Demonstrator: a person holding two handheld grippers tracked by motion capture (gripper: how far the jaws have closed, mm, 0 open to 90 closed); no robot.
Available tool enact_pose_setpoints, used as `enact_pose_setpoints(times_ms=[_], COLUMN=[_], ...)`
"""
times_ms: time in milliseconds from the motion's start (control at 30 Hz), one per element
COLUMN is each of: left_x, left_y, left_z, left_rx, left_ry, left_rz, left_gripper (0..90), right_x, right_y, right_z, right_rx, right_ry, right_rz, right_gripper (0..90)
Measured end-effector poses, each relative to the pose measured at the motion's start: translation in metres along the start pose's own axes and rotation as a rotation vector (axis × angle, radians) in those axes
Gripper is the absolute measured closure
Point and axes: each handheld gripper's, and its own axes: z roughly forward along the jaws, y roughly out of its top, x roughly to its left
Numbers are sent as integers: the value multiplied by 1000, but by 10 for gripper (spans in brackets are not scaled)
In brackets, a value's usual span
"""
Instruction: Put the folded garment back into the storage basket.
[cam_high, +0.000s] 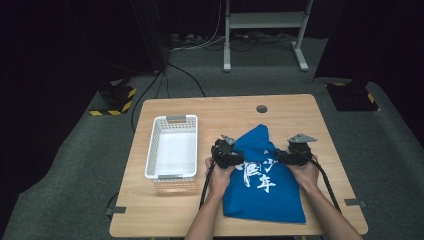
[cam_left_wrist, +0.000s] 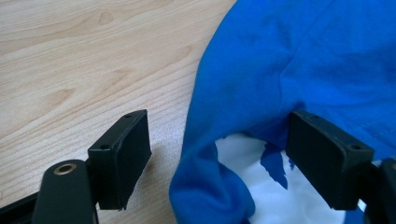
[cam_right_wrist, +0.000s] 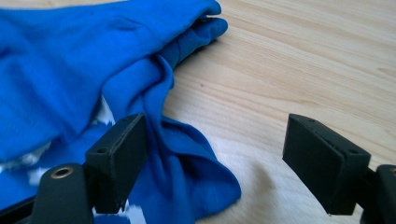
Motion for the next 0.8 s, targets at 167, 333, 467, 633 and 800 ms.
enact_pose_setpoints(times_ms=[167, 333, 467, 633, 800], left_x=[7, 12, 12, 8, 4], left_y=[-5, -5, -6, -8, -19], left_z=[-3, -5, -5, -6, -17], left_rx=[18, 26, 16, 18, 14], left_ry=[36, 49, 27, 38, 18], left_rz=[-14, -30, -40, -17, -6], left_gripper=[244, 259, 241, 246, 249], right_x=[-7, -20, -20, -11, 0], right_y=[-1, -5, -3, -4, -8], right_z=[7, 6, 3, 8, 0], right_rx=[31, 40, 21, 74, 64], right_ry=[-27, -24, -28, -35, -8], right_rz=[39, 106, 106, 32, -58], right_gripper=[219, 214, 221, 187, 186])
